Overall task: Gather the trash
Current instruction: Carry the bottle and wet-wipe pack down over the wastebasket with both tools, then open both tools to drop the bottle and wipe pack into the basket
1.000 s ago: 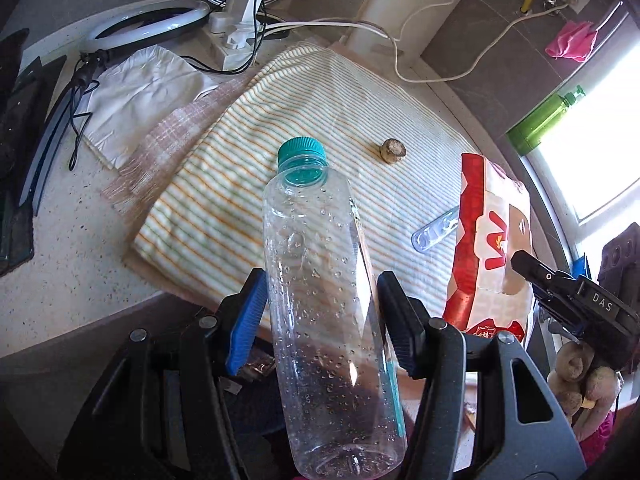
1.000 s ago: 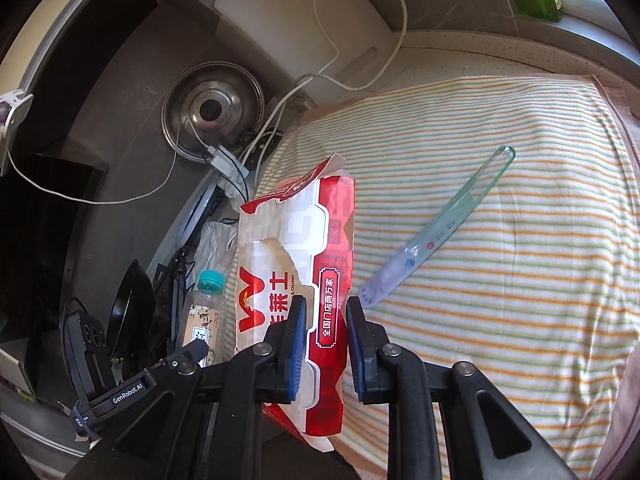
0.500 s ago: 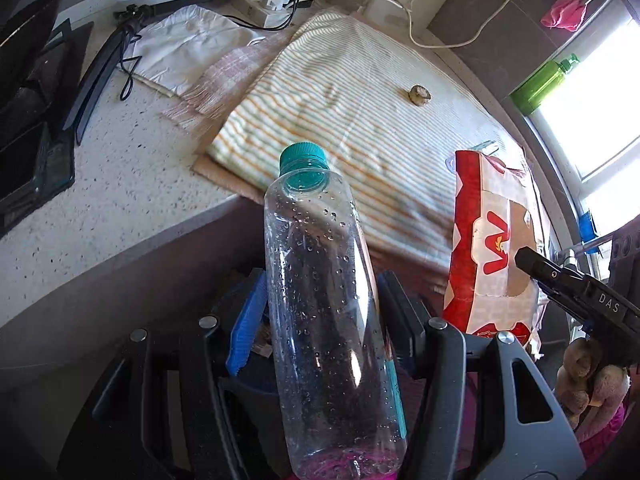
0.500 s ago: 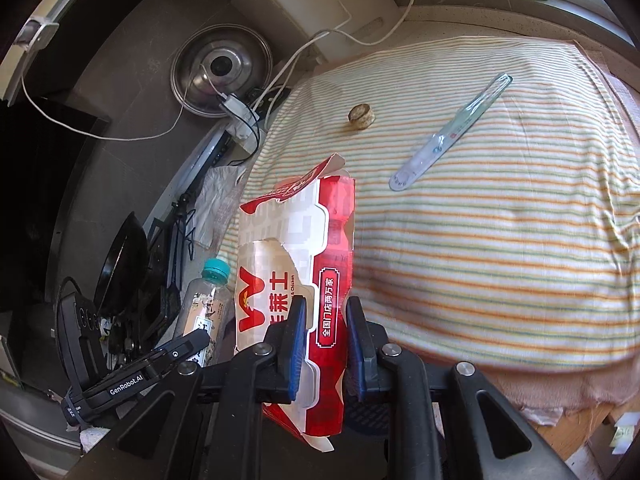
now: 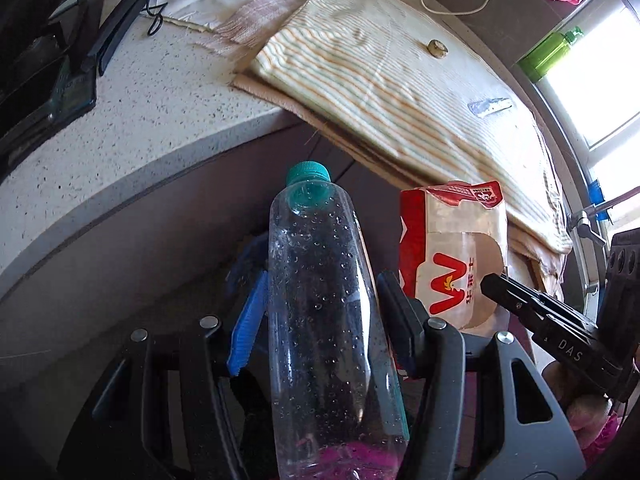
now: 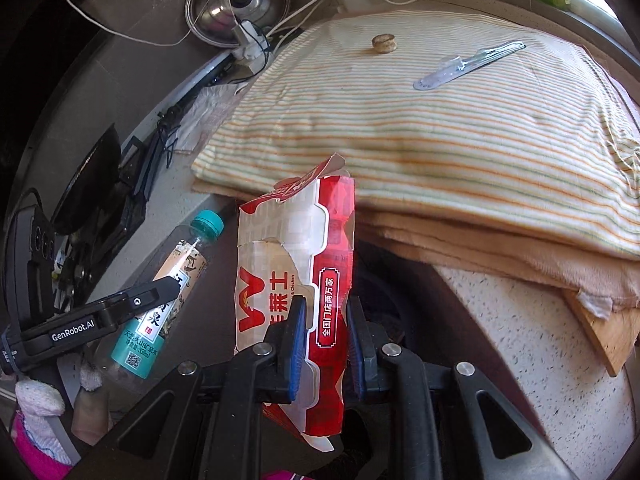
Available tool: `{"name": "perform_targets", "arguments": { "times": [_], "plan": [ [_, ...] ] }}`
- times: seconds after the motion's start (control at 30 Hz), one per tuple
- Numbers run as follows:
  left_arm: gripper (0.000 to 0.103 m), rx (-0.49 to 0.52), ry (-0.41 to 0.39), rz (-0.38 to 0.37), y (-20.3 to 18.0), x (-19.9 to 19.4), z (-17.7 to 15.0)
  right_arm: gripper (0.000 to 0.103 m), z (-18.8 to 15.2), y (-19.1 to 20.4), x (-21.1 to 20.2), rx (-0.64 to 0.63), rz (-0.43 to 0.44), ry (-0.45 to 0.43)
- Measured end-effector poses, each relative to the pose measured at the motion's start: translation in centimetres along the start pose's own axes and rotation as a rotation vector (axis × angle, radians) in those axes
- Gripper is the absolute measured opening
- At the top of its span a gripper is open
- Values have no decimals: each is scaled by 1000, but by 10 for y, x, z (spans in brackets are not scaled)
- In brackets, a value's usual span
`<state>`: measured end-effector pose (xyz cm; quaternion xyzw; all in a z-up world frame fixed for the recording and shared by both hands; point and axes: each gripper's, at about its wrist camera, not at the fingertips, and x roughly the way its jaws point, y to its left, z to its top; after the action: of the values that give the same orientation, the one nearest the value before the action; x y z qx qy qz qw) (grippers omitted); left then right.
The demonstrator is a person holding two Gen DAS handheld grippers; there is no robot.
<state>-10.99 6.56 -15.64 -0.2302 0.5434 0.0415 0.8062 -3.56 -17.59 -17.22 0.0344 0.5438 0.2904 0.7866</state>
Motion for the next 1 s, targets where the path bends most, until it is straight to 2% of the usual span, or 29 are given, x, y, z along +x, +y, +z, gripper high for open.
{"name": "perform_targets", "arguments": {
  "times": [0.27, 0.53, 0.8, 1.0],
  "plan": [
    [57, 0, 87, 15, 16, 32, -29, 19, -30, 1, 34, 11, -27, 73],
    [56, 0, 162, 18, 26, 73, -45, 19, -53, -1, 65, -22, -98, 120],
    [56, 3, 253, 37, 32, 127, -49, 19, -70, -7, 96, -43, -160, 176],
    [56, 11, 284, 52, 37, 151, -53, 19, -70, -12, 118, -46, -206, 202]
  ]
}}
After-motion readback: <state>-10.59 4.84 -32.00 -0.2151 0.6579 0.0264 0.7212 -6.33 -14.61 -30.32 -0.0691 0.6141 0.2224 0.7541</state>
